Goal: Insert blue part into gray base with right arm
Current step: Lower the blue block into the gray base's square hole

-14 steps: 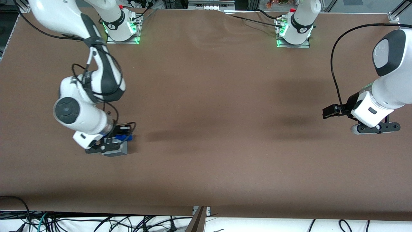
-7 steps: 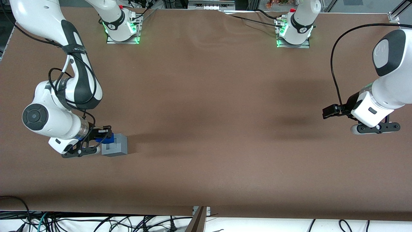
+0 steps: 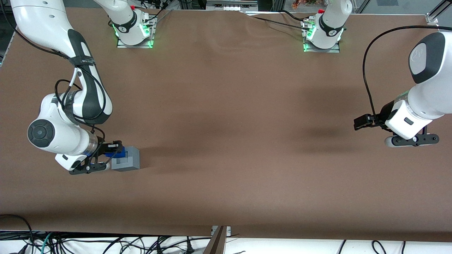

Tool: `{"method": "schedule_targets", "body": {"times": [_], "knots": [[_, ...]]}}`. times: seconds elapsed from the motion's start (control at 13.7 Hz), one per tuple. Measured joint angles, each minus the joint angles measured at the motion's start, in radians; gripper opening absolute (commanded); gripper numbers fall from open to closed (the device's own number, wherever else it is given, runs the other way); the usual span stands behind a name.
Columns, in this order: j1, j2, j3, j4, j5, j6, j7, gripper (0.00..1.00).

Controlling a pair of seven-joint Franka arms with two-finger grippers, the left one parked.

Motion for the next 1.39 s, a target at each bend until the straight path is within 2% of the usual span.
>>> {"method": "schedule_targets", "body": {"times": [1.09, 1.24, 1.31, 1.39], "knots": [[0.003, 0.025, 0.011, 0.002, 0.000, 0.075, 0.000, 0.37], [0.003, 0.030, 0.011, 0.002, 0.000, 0.084, 0.000, 0.40], [0.003, 0.032, 0.011, 0.002, 0.000, 0.086, 0.000, 0.59], [0.003, 0.033, 0.011, 0.002, 0.000, 0.087, 0.000, 0.93]]}}
